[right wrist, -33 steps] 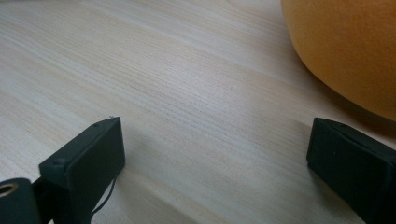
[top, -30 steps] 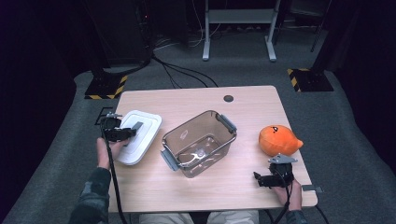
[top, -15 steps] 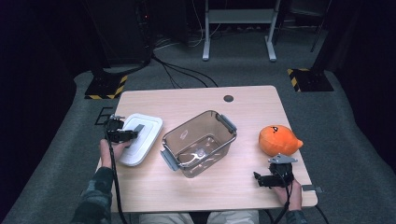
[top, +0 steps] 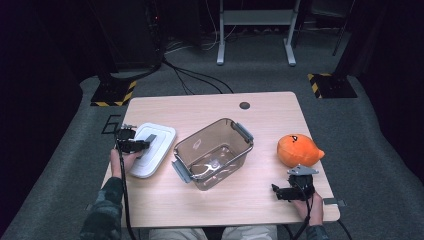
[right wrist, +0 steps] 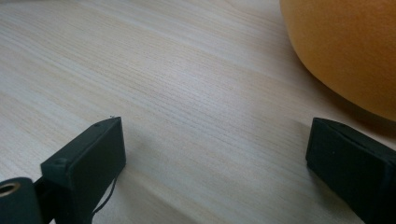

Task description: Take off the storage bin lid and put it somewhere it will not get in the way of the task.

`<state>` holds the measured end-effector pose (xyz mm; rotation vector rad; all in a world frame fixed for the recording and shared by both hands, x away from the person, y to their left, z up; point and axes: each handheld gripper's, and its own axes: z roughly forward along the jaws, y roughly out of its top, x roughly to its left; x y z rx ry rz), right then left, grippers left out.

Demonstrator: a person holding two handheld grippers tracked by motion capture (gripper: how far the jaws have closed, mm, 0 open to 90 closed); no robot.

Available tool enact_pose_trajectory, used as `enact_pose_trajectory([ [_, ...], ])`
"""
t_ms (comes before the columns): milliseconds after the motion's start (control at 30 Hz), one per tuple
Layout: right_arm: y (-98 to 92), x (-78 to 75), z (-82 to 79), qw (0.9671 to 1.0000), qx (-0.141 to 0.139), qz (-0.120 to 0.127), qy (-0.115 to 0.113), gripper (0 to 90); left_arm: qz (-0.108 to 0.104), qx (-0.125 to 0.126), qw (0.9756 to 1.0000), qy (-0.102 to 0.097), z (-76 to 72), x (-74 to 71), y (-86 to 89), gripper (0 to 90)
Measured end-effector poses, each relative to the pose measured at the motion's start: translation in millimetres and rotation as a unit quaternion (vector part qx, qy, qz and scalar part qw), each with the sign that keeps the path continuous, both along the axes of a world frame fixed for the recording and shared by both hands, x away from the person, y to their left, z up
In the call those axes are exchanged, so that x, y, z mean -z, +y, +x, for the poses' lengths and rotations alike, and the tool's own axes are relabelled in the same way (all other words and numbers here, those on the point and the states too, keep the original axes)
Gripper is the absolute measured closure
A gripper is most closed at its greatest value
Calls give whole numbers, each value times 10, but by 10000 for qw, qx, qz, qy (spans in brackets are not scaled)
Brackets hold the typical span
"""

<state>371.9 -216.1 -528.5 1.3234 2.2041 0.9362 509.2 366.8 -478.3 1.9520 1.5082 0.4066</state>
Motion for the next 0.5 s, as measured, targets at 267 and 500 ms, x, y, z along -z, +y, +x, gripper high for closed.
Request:
enact_pose_trajectory([
  [267,-2,1,1,10000,1,-9,-12,43,51,36,10000,5,16,129,-5,665],
  [500,-4,1,1,10000,-6,-14,-24,46,-29,89,9999,-107,-7,234,56,661],
])
